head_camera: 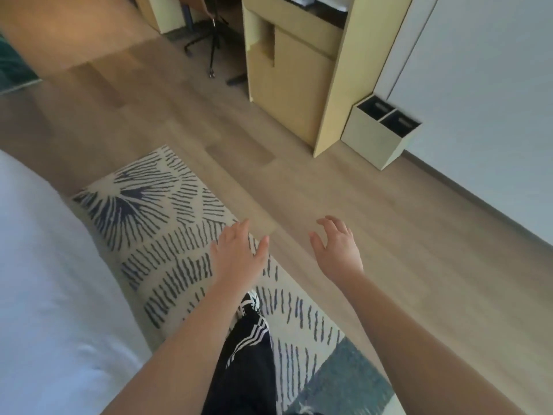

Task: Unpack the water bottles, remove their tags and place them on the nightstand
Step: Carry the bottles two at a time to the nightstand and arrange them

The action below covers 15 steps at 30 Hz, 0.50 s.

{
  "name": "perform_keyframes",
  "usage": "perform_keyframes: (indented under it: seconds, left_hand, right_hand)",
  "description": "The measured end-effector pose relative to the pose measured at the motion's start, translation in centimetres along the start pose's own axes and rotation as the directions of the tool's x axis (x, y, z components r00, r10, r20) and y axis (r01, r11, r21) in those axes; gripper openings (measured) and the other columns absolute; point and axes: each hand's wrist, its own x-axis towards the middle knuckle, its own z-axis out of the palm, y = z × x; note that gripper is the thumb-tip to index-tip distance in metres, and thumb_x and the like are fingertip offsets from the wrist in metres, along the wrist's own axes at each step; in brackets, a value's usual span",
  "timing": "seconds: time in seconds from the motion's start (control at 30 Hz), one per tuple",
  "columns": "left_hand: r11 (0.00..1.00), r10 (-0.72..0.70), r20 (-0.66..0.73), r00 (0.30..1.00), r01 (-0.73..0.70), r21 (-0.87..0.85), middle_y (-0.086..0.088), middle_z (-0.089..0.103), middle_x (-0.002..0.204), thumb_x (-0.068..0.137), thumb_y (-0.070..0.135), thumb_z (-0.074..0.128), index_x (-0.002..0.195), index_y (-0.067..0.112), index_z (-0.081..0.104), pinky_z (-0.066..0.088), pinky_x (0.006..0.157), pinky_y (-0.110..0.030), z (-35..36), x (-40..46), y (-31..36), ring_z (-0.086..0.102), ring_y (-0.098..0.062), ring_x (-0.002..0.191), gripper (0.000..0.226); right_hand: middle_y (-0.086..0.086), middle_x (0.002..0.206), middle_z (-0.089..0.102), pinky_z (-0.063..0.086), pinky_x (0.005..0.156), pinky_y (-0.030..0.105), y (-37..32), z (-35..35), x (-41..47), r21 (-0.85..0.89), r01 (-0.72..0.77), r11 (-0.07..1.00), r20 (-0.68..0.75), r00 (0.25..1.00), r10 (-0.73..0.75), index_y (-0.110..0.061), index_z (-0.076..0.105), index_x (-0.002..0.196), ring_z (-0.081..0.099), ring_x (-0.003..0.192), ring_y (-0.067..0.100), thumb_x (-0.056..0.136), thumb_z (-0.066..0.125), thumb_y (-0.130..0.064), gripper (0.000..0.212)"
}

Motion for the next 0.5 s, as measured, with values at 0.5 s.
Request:
perform_keyframes:
  seconds: [0.5]
  left_hand:
    - [0.993, -0.117, -0.083, 0.990, 0.117, 0.002, -0.001, 0.034, 0.154, 0.095, 0.062, 0.029, 0.149, 0.025, 0.027, 0.023, 0.115, -0.051, -12.2, 36.1, -5.2, 0.026, -0.020, 0.143, 0.065]
  right_hand:
    - [0.004, 0.143, 0.042, 0.037, 0.101, 0.037, -15.8, 5.0, 36.9, 0.008, 0.102, 0.995, 0.081, 0.991, -0.102, -0.013, 0.051, 0.131, 0.041, 0.127, 0.028, 0.096, 0.047, -0.035, 0.041]
